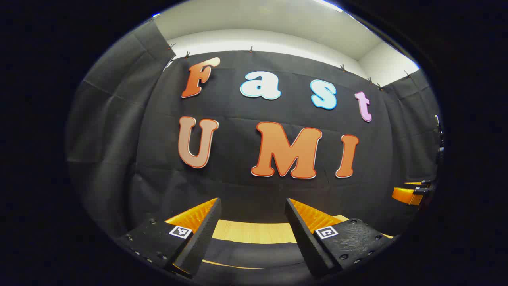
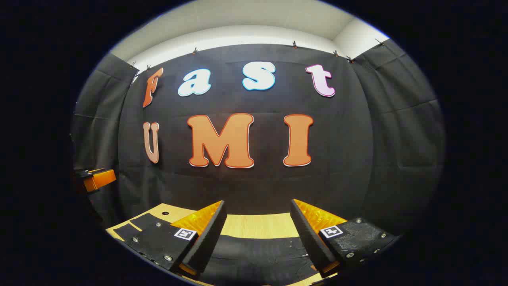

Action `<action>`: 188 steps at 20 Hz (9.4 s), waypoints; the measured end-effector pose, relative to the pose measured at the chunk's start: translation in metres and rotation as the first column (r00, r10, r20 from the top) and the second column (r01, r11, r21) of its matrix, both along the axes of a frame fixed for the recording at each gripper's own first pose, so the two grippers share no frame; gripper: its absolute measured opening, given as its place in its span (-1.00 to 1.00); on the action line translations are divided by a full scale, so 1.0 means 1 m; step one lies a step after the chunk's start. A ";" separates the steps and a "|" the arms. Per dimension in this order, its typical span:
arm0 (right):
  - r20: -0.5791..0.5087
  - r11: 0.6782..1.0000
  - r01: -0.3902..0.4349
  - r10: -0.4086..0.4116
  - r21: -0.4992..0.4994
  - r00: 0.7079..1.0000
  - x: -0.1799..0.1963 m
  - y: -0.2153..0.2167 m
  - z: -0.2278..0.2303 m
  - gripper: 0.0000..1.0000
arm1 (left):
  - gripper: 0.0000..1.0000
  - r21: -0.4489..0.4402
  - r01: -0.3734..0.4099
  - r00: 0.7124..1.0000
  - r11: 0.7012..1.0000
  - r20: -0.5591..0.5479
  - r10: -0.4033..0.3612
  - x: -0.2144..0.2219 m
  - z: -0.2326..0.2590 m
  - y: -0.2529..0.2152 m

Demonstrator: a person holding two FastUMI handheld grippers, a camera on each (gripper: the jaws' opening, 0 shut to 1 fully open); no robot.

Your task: Grasp the waist and the cuffs of the jeans and fold them to make the two legs overlap; first hold the waist and fold one-third of the jeans toward the cuffs, then hold the cuffs and fold the remaining one-third in the same direction to finish folding.

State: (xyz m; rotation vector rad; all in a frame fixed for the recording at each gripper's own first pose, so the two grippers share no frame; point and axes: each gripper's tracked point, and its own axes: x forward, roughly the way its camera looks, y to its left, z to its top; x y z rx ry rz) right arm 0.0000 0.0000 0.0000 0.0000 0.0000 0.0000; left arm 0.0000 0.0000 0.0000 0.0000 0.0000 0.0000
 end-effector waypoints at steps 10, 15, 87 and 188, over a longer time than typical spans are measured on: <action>0.015 0.996 0.080 -0.080 -0.046 0.997 -0.035 0.017 0.011 0.95 | 0.94 -0.036 -0.008 1.000 0.999 0.010 0.008 -0.016 0.018 0.071; 0.016 0.995 0.021 -0.019 -0.094 1.000 -0.027 0.038 0.012 0.96 | 0.94 0.016 -0.087 0.996 0.996 0.001 0.087 -0.032 0.015 0.108; -0.792 0.403 0.714 0.046 0.572 0.608 -0.069 -0.103 -0.324 0.96 | -0.97 -0.650 -0.706 0.682 0.280 -0.731 0.024 -0.039 -0.359 0.239; -0.649 0.428 0.641 -0.151 0.638 0.746 0.263 -0.183 -0.307 -0.60 | 0.96 -0.768 -0.223 0.895 0.600 -0.405 -0.186 0.144 -0.182 0.177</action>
